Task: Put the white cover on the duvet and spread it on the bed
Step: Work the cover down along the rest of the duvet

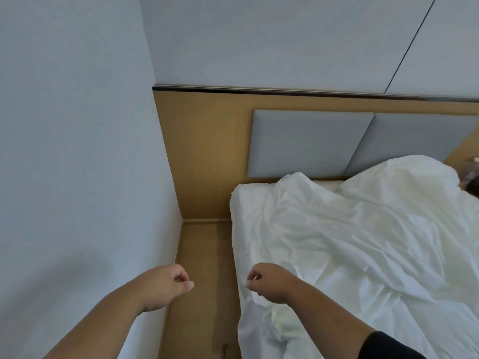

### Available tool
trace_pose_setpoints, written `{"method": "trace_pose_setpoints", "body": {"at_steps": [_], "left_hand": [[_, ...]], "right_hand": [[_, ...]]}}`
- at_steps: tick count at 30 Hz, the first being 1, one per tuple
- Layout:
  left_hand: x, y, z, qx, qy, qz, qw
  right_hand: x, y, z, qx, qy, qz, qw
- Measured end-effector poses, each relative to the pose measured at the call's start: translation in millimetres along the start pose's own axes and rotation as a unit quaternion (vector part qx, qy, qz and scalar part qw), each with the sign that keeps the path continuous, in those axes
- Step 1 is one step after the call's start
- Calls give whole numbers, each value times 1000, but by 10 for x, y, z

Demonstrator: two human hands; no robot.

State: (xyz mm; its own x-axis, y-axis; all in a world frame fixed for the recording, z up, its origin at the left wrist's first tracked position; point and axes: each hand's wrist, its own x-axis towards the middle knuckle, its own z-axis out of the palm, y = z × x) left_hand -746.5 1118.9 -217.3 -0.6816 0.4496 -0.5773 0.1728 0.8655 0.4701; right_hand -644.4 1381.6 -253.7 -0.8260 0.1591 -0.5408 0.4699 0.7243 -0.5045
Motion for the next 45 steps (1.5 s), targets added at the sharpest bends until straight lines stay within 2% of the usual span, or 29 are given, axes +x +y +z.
{"method": "trace_pose_setpoints", "body": {"at_steps": [6,14,18,25,34,40,42,45], "left_hand": [[1160,240,-658,47,-41,20,998],[3034,1003,-1932,129,-75,77,986],[3802,1508,-2327,163,-88,95,978],[4896,2056,-2401,209,-140,131,959],[6479,2865,-2579,289,-191,141,927],[7211,3153,-2252,259,-220,139,930],[7291,3131,-2103,254,-259,118,925],[7474,3043,-1978,260,-299,75,915]], "right_hand": [[1049,-32,-411,-3,-4,29,1000],[2282,-103,-1338,84,69,110,988],[2685,2,-1641,140,103,149,973],[3579,531,-2059,169,121,249,946],[5456,1485,-2746,187,106,335,917],[6296,2390,-3220,119,154,420,886],[6450,2644,-3263,143,129,448,873],[6737,2840,-3090,140,21,460,877]]}}
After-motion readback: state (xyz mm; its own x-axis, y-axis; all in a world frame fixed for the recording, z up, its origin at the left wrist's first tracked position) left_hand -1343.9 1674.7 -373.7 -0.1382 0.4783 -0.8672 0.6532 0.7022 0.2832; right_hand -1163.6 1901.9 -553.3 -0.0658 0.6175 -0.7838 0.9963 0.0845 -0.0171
